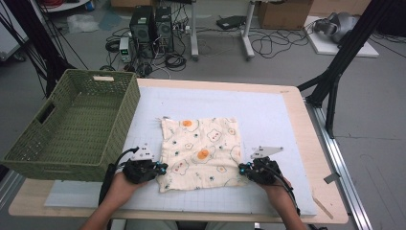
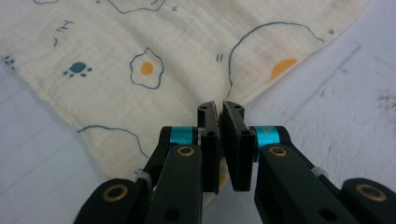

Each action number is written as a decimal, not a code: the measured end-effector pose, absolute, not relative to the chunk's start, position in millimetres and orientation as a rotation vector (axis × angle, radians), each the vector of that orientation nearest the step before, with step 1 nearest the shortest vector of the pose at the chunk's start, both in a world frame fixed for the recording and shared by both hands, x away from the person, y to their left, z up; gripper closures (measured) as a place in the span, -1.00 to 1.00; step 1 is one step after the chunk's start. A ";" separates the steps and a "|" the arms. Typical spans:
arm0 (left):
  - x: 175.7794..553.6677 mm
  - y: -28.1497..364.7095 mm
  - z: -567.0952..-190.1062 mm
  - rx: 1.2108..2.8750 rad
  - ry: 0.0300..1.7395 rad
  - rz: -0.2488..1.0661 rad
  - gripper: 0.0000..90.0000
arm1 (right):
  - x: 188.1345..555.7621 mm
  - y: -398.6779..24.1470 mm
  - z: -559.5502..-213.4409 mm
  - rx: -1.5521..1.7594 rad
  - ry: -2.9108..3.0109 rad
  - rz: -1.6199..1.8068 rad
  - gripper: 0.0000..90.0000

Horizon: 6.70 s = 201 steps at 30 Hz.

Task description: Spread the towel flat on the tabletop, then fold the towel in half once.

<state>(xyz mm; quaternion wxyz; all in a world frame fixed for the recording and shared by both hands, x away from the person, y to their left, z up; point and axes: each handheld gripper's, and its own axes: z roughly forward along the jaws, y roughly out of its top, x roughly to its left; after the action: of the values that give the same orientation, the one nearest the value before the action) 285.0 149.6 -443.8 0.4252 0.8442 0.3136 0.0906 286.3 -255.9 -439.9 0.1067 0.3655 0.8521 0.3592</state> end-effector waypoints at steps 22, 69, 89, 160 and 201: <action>264.4 170.9 -431.2 2.003 0.852 0.168 0.23 | 243.8 -263.6 -425.0 1.064 2.489 1.121 0.34; 446.2 147.8 -429.2 1.836 1.213 0.453 0.94 | 434.3 -241.8 -424.9 1.191 2.138 0.989 0.91; 452.4 154.7 -434.0 1.792 1.267 0.405 0.06 | 447.1 -243.8 -416.7 1.298 2.012 0.989 0.46; 339.8 168.8 -423.9 1.665 0.931 0.337 -0.50 | 318.5 -307.5 -406.1 1.129 2.064 1.266 -0.74; 359.3 162.7 -430.9 1.694 1.020 0.337 -0.36 | 323.0 -308.8 -412.8 1.155 2.101 1.238 -0.74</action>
<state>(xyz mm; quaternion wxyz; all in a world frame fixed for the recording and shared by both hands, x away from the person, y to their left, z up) 359.3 162.7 -430.9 0.5378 0.7119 0.4288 0.1415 323.0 -308.8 -412.8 0.2200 0.4175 0.7596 0.4475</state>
